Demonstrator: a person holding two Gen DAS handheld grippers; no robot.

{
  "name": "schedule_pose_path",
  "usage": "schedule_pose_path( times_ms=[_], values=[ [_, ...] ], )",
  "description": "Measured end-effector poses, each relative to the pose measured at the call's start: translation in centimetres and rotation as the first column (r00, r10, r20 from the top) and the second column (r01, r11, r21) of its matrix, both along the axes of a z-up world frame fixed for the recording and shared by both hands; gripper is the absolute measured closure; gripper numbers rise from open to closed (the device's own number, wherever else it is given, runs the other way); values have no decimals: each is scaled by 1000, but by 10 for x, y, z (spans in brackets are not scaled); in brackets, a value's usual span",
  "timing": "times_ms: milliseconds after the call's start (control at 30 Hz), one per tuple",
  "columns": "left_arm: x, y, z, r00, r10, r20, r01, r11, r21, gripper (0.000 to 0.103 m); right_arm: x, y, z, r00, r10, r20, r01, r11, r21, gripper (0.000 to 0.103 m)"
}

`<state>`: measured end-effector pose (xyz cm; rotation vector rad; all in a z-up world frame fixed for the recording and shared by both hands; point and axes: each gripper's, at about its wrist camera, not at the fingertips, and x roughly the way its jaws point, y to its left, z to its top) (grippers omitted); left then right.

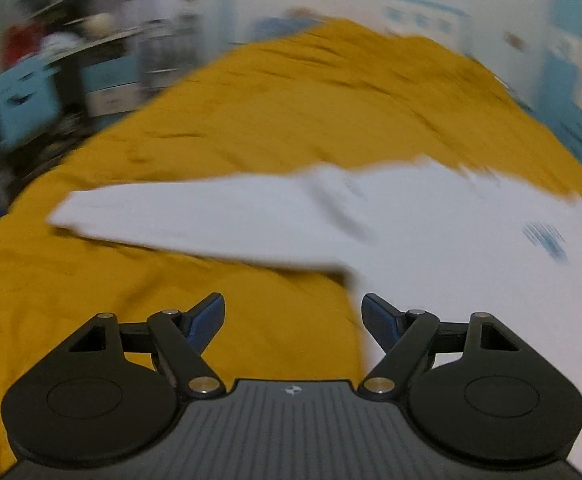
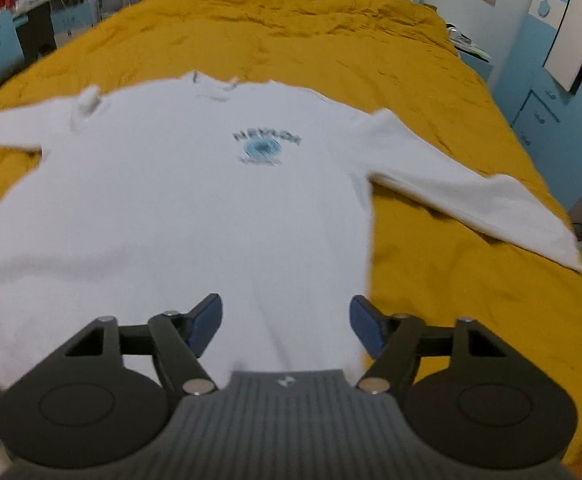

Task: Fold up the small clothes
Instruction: 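Grasp the sweatshirt sleeve cuff with the left gripper, then lift the sleeve with the left gripper, lay it across the front, release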

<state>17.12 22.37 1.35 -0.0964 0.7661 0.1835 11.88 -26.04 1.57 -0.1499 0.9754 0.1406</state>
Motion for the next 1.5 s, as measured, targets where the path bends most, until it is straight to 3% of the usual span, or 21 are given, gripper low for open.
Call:
schedule_pose_path(
  times_ms=[100,167,233,333,400,433,533,567,633,733,800,833,933,1033,1133,1233,1333,1500],
  values=[
    [20,60,2,990,138,13,-137,989,-54,13,25,25,-8,1000,0,29,-1,1000,8,29],
    [39,103,-2,963,269,-8,-269,962,-45,14,41,40,-14,998,-9,55,9,1000,-6,29],
    [52,141,-7,940,341,1,-340,938,-67,15,57,53,-16,997,-27,70,27,1000,0,29],
    [68,196,-21,896,443,10,-435,883,-177,15,79,65,-21,994,-66,84,61,996,68,29],
    [74,229,-35,855,519,12,-498,826,-264,15,91,72,-26,990,-103,91,95,991,93,29],
    [78,246,-45,823,568,20,-535,785,-312,17,96,78,-28,989,-115,96,105,990,99,29],
    [79,278,-66,758,652,6,-598,699,-393,32,108,96,-34,988,-121,98,114,990,77,29],
    [82,286,-75,749,663,-5,-601,676,-427,39,107,99,-36,990,-111,92,104,992,71,29],
    [83,297,-82,735,678,-17,-603,642,-473,49,105,106,-37,994,-79,81,75,996,57,29],
    [88,302,-90,723,691,-23,-613,625,-484,78,104,112,-41,996,-68,61,67,998,15,29],
    [89,297,-84,731,682,-4,-599,639,-482,91,105,112,-45,996,-77,34,77,997,-10,29],
    [90,292,-77,744,668,21,-585,667,-461,97,106,111,-46,996,-89,21,89,996,-22,29],
    [85,262,-49,774,625,104,-554,747,-366,98,106,107,-47,995,-100,19,100,995,-25,29],
    [92,219,-4,825,521,217,-475,849,-230,98,102,102,-49,996,-85,16,86,996,-19,30],
    [95,164,44,865,388,318,-362,922,-137,98,100,96,-49,998,-68,12,68,998,-5,36],
    [92,99,90,892,232,388,-231,972,-51,98,100,88,-45,997,-64,32,63,998,25,39],
    [99,30,122,901,91,425,-115,993,29,98,97,78,-42,996,-76,55,74,996,42,44],
    [106,-71,147,892,-96,442,79,995,57,98,93,59,-45,994,-101,47,96,989,113,52]
  ],
)
